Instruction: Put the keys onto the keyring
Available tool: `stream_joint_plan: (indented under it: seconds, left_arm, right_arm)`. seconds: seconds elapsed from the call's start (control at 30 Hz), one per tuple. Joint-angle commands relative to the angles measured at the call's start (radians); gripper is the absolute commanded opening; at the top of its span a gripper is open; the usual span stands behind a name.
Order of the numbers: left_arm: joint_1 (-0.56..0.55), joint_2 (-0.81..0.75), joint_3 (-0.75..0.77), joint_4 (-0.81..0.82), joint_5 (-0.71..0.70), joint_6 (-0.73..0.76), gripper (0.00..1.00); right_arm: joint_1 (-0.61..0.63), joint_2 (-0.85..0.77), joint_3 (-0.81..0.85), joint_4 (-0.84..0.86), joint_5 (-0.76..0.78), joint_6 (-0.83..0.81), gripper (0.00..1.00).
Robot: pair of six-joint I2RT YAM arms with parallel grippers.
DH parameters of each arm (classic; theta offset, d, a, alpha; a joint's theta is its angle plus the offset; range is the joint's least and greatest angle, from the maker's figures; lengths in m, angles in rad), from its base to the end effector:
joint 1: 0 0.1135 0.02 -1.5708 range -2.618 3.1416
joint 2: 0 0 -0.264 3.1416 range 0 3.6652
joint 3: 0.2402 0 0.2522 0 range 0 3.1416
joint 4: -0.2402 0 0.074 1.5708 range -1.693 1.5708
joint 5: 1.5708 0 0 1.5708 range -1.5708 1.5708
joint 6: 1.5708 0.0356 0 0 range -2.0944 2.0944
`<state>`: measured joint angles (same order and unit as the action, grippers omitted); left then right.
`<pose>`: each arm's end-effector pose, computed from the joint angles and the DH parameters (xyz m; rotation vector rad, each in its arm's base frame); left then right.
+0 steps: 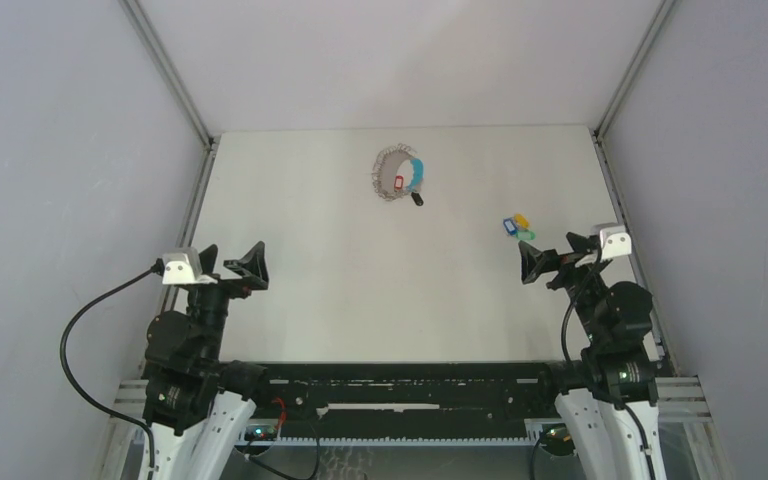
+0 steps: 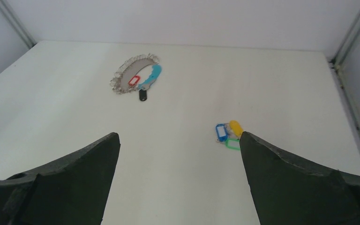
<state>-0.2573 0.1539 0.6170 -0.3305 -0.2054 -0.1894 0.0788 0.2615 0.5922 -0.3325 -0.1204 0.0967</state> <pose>0.0593 -0.0081 0.3315 -0.1201 1.4396 -0.2188 0.0859 0.0111 0.3178 -0.0806 1.5752 0.2323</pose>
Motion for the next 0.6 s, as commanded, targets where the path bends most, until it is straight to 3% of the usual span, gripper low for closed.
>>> stream_joint_plan:
  seconds: [0.0,0.1,0.33,0.57]
  left_arm:
    - [-0.006,-0.010,-0.010,0.031,0.031,0.026,1.00]
    - [-0.007,-0.008,-0.013,0.032,0.043,0.029,1.00]
    - [-0.016,0.003,-0.014,0.027,0.025,0.037,1.00]
    - [-0.019,0.025,-0.016,0.027,0.020,0.039,1.00]
  right_arm:
    - [0.008,0.105,0.025,0.058,-0.130,0.040,1.00]
    - [0.053,0.222,0.025,0.123,-0.159,0.065,0.96]
    - [0.248,0.550,0.031,0.344,-0.041,0.024,0.89]
    - [0.332,0.997,0.158,0.520,-0.048,0.019,0.78]
